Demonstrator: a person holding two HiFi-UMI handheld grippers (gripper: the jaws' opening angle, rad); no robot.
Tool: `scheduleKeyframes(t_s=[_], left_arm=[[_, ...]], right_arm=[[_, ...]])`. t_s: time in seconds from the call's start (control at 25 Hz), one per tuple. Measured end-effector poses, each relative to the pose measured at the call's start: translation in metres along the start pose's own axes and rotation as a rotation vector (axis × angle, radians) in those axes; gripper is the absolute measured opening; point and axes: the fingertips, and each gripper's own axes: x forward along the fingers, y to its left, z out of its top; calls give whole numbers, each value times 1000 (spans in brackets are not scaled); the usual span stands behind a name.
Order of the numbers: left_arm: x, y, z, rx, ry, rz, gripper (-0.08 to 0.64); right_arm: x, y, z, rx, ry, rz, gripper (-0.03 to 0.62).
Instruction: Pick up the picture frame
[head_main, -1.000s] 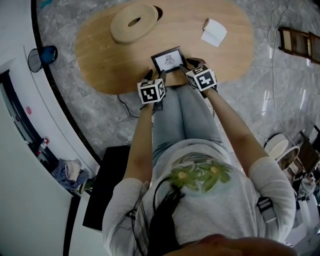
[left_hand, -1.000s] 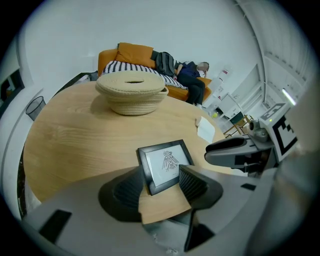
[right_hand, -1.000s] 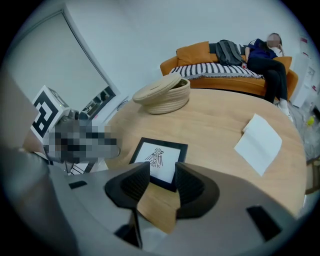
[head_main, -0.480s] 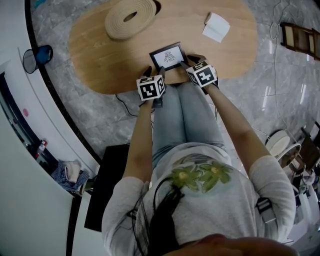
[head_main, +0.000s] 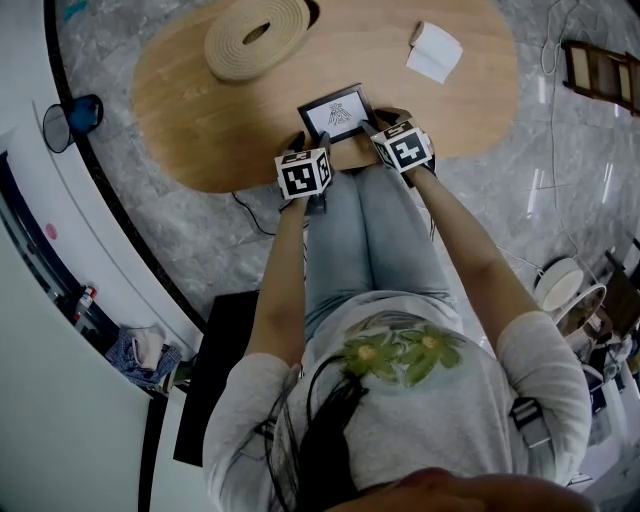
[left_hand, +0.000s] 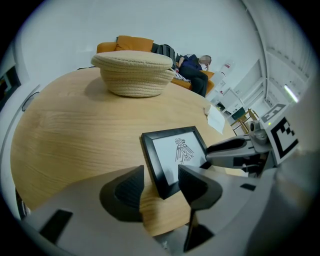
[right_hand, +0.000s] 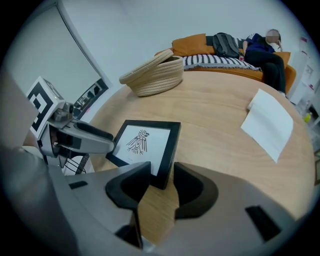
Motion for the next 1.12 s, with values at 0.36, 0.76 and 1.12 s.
scheduleKeyframes(t_s=[0.36, 0.76, 1.12], left_arm=[[5, 7, -8, -21, 13, 30, 182], [6, 8, -9, -13, 30, 35, 167], [7, 5, -10, -6, 56, 52, 103]], right_arm=[[2, 1, 0, 28, -5, 10, 136], [3, 0, -3, 49, 13, 16, 130], [3, 3, -3, 44, 17, 12, 121]])
